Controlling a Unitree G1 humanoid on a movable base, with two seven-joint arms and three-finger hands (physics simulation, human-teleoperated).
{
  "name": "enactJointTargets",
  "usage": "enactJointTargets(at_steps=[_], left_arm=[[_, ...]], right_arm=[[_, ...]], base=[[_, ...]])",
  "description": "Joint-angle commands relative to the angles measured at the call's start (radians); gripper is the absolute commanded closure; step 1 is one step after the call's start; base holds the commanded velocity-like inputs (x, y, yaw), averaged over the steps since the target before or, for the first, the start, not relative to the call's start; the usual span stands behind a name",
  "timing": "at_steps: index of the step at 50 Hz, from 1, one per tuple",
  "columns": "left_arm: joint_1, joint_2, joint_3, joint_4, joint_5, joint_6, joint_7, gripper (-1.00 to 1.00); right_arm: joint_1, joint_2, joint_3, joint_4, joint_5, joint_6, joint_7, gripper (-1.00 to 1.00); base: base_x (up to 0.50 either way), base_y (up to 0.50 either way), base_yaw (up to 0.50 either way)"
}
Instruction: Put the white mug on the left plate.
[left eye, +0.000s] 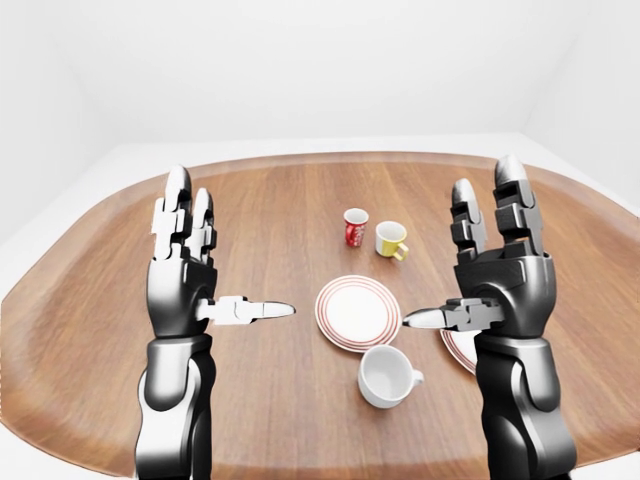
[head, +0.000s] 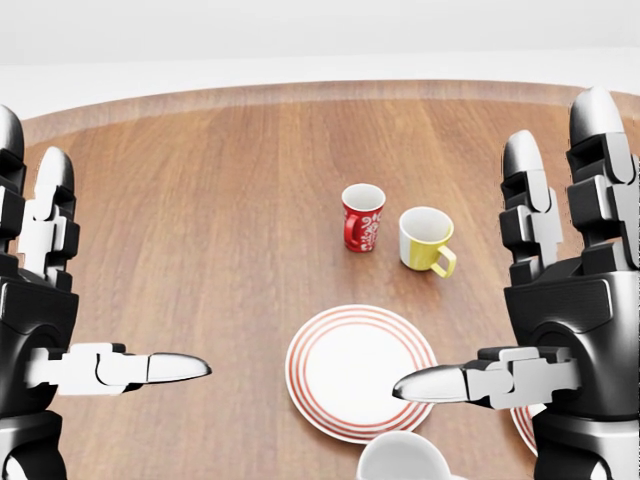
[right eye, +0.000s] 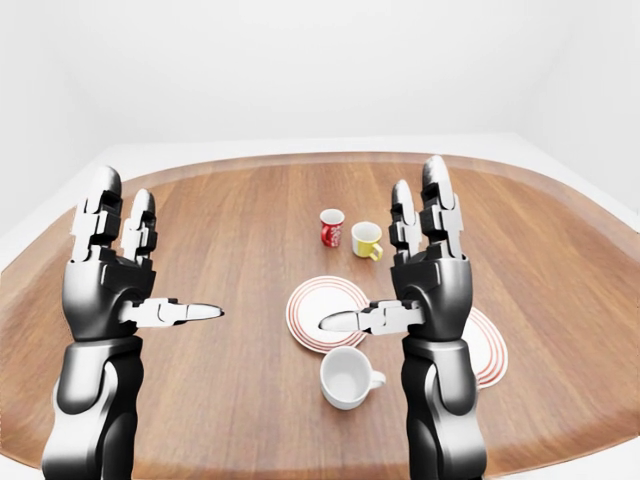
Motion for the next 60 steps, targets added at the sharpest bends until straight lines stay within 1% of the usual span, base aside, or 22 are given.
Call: enactJointTargets(at_steps=[1, 12, 17, 19, 20, 23, 25, 27, 31, 33, 38, 41, 44, 45, 47, 49, 52, 53, 54, 57, 58, 60], left_arm=[[0.0, 0.002, 0.006, -0.008, -0.006, 0.0, 0.0, -1.0], [-0.002, 0.005, 0.016, -0.007, -0.013, 0.0, 0.0, -1.0], [-0.003, 0.005, 0.016, -0.009, -0.012, 0.0, 0.0, -1.0], [-0.003, 0.005, 0.016, -0.007, -0.012, 0.0, 0.0, -1.0], [-0.003, 0.005, 0.017, -0.008, -0.013, 0.0, 0.0, -1.0], [0.0, 0.004, 0.014, -0.002, -0.011, 0.0, 0.0, -1.0], [0.002, 0.003, 0.011, 0.003, -0.009, 0.0, 0.0, -1.0], [-0.002, 0.004, 0.011, -0.005, -0.009, 0.0, 0.001, -1.0], [-0.003, 0.004, 0.013, -0.001, -0.009, 0.0, -0.001, -1.0], [-0.005, 0.006, 0.016, -0.003, -0.01, 0.0, -0.001, -1.0], [-0.005, 0.005, 0.014, 0.005, -0.007, 0.0, 0.0, -1.0], [-0.004, 0.005, 0.012, 0.004, -0.006, 0.0, -0.001, -1.0], [-0.004, 0.005, 0.012, 0.004, -0.006, 0.0, -0.001, -1.0], [-0.004, 0.005, 0.012, 0.006, -0.005, 0.0, -0.001, -1.0], [-0.005, 0.005, 0.014, 0.004, -0.006, 0.0, -0.001, -1.0], [-0.004, 0.005, 0.014, 0.006, -0.005, 0.0, -0.001, -1.0], [-0.001, 0.004, 0.011, 0.004, -0.003, 0.0, -0.001, -1.0], [-0.001, 0.004, 0.011, 0.003, -0.003, 0.0, -0.001, -1.0], [-0.001, 0.004, 0.011, 0.003, -0.003, 0.0, -0.001, -1.0], [-0.001, 0.004, 0.012, 0.002, -0.004, 0.0, -0.002, -1.0], [-0.002, 0.004, 0.013, 0.004, -0.004, 0.0, -0.001, -1.0], [-0.002, 0.004, 0.012, 0.005, -0.003, 0.0, -0.001, -1.0]], right_arm=[[0.002, 0.001, 0.012, 0.008, -0.011, 0.0, 0.004, -1.0], [-0.013, 0.004, 0.038, 0.04, -0.062, 0.0, -0.011, -1.0], [0.019, -0.003, 0.116, 0.019, -0.161, 0.0, -0.011, -1.0], [0.018, 0.019, 0.121, 0.002, -0.149, 0.0, -0.03, -1.0], [-0.003, 0.024, 0.137, 0.006, -0.181, 0.0, -0.069, -1.0], [-0.041, 0.017, 0.184, 0.052, -0.259, 0.0, -0.093, -1.0], [-0.077, 0.01, 0.218, 0.062, -0.317, 0.0, -0.068, -1.0], [-0.114, 0.029, 0.235, 0.031, -0.308, 0.0, -0.03, -1.0], [-0.174, 0.067, 0.23, -0.017, -0.256, 0.0, -0.004, -1.0], [-0.18, 0.096, 0.219, -0.074, -0.172, 0.0, 0.001, -1.0], [-0.166, 0.094, 0.229, -0.165, -0.07, 0.0, -0.052, -1.0], [-0.143, 0.076, 0.275, -0.233, -0.037, 0.0, -0.077, -1.0], [-0.134, 0.088, 0.275, -0.264, 0.007, 0.0, -0.105, -1.0], [-0.128, 0.094, 0.273, -0.276, 0.024, 0.0, -0.116, -1.0], [-0.124, 0.147, 0.232, -0.335, 0.099, 0.0, -0.148, -1.0], [-0.125, 0.159, 0.21, -0.358, 0.184, 0.0, -0.193, -1.0], [-0.096, 0.111, 0.187, -0.36, 0.472, 0.0, -0.402, -1.0], [-0.088, 0.071, 0.196, -0.36, 0.545, 0.0, -0.456, -1.0], [-0.071, 0.013, 0.223, -0.36, 0.566, 0.0, -0.477, -1.0], [-0.024, -0.012, 0.245, -0.355, 0.515, 0.0, -0.427, -1.0], [-0.024, -0.064, 0.29, -0.352, 0.438, 0.0, -0.392, -1.0], [0.001, -0.051, 0.297, -0.348, 0.397, 0.0, -0.348, -1.0]], base=[[0.5, -0.02, 0.0], [0.4, -0.02, 0.0], [0.0, 0.0, 0.0], [0.0, 0.0, 0.0], [0.0, 0.0, 0.0], [0.0, 0.0, 0.0], [0.0, 0.0, 0.0], [0.0, 0.0, 0.0], [0.0, 0.0, 0.0], [0.0, 0.0, 0.0], [0.0, 0.0, 0.0], [0.0, 0.0, 0.0], [0.0, 0.0, 0.0], [0.0, 0.0, 0.0], [0.0, 0.0, 0.0], [0.0, 0.0, 0.0], [0.0, 0.0, 0.0], [0.0, 0.0, 0.0], [0.0, 0.0, 0.0], [0.0, 0.0, 0.0], [0.0, 0.0, 0.0], [0.0, 0.0, 0.0]])
